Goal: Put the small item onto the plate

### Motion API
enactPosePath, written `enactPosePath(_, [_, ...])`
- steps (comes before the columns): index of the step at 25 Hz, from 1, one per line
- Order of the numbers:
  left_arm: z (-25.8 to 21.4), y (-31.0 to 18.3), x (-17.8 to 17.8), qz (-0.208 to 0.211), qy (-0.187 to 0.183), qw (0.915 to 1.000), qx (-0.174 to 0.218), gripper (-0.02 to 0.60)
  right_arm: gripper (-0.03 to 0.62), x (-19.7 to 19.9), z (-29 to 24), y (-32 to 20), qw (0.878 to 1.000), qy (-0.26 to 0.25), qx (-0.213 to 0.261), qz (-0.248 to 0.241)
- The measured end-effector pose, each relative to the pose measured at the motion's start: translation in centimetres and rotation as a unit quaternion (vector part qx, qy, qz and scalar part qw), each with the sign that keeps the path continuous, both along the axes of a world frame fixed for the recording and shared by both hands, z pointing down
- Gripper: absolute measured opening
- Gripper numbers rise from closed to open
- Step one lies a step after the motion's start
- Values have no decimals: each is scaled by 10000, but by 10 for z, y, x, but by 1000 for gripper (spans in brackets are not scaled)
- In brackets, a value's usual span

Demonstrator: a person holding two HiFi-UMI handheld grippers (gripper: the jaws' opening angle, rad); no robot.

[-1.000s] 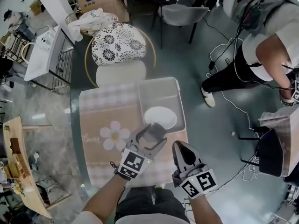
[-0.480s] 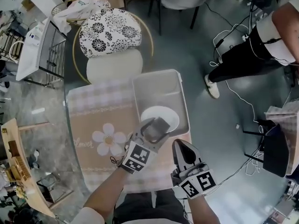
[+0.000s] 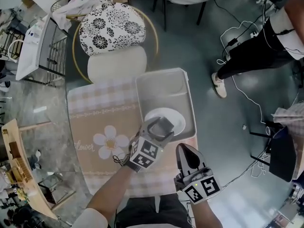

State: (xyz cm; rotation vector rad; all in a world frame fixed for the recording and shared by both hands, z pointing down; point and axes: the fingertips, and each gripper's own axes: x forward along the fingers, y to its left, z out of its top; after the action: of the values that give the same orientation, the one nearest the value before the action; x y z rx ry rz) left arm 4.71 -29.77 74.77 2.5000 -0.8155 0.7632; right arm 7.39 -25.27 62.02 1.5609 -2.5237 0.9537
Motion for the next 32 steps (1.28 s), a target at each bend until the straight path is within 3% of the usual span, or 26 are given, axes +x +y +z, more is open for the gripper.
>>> enactPosePath(10, [20, 4, 4, 222, -447, 9987, -92, 316, 15, 10, -2, 5, 9999, 103, -57, 114])
enactPosePath(25, [-11, 2, 0, 136, -408, 9991, -14, 314, 14, 12, -31, 19, 9998, 204, 15, 26])
enactPosePath(27, [-27, 7, -3, 44, -293, 9996, 11, 267, 14, 11, -38, 20, 9997, 231, 28, -13])
enactPosePath(32, [-82, 28, -14, -409, 71, 9991, 108, 59, 15, 5, -59, 35, 9995, 238, 46, -200])
